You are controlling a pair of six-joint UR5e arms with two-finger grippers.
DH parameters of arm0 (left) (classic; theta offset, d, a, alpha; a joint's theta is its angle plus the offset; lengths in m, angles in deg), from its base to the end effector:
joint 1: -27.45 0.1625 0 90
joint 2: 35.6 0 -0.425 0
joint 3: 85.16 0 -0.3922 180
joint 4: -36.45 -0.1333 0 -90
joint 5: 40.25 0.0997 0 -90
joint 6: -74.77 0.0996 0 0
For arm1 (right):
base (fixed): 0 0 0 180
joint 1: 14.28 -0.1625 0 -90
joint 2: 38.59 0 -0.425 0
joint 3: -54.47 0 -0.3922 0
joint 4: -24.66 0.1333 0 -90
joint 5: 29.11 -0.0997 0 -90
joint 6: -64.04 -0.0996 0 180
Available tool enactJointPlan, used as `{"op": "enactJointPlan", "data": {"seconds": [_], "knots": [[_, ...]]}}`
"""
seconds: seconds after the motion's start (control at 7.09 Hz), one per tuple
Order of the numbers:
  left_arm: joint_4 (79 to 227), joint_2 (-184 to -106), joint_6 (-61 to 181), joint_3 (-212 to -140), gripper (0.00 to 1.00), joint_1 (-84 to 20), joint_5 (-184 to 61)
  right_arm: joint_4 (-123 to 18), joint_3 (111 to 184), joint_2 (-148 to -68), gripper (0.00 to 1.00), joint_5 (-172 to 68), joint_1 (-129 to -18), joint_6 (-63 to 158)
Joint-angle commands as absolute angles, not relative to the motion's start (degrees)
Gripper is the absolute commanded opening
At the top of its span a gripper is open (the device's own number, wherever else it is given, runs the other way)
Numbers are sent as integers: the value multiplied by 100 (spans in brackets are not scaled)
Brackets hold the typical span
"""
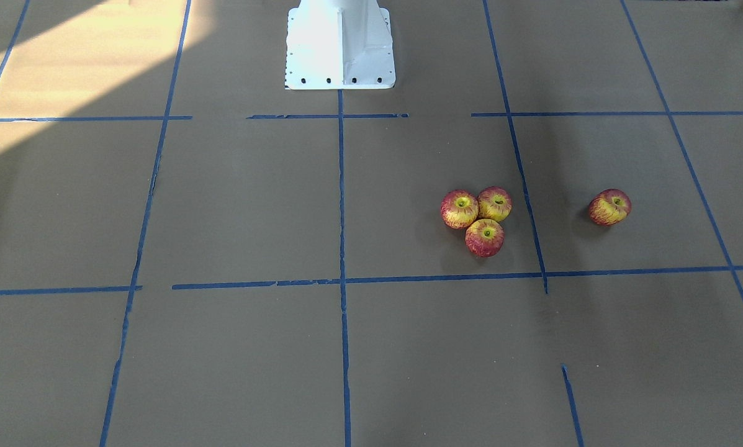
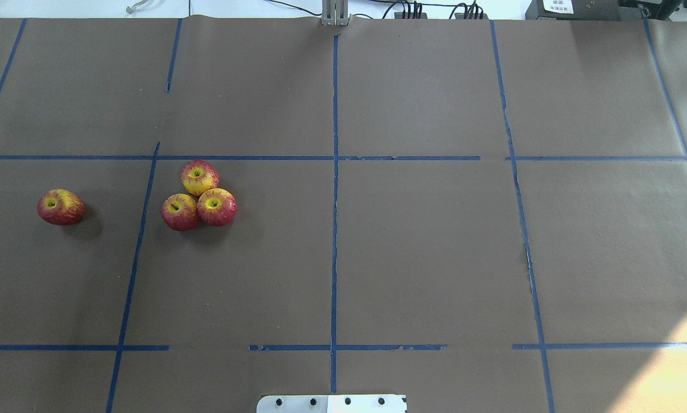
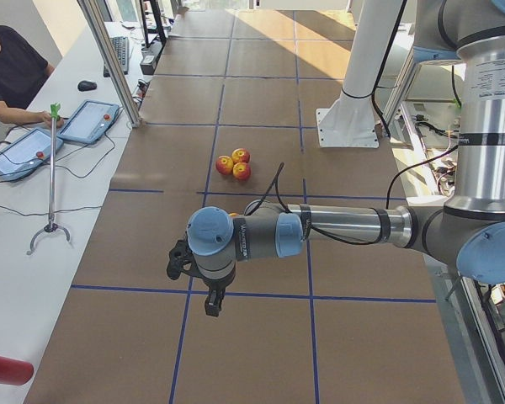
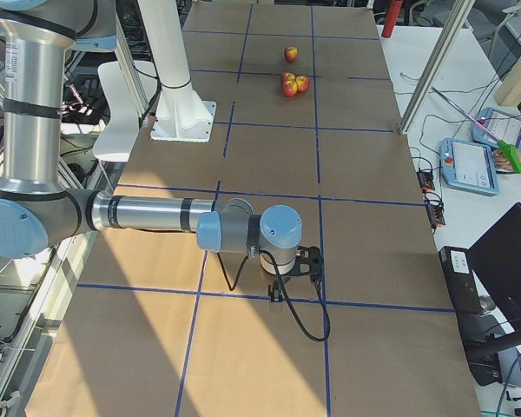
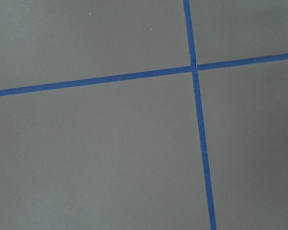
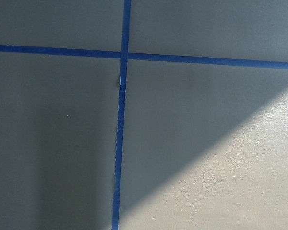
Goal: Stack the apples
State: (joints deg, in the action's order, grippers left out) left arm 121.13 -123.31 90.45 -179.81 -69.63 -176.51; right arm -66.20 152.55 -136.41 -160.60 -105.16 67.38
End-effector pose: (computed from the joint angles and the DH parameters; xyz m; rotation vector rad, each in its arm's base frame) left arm -0.1189 -0.4597 0.6449 0.1115 0.8015 0.1210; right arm 0.0740 -0.4322 0.6574 0.0167 -0.7241 -0.0373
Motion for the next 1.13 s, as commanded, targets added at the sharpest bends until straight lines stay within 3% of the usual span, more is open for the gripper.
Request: {"op": "enactJointPlan", "data": {"seconds": [0.0,0.28,0.56,0.99], "knots": [[12789,-12208,7975,-18191,100,-6592,-18092,-6622,15255,-13641,100,-16060,-10516,6738],[13729,-12199,5634,-18639,100,-5190,-18149,-6622,15255,-13641,100,-16060,-10516,6738],[15520,-12182,3322,-18527,100,-4090,-17591,-6622,15255,-13641,100,-16060,-10516,6729],[16169,-12296,2388,-18175,100,-3356,-16886,-6622,15255,-13641,100,-16060,-10516,6738]]}}
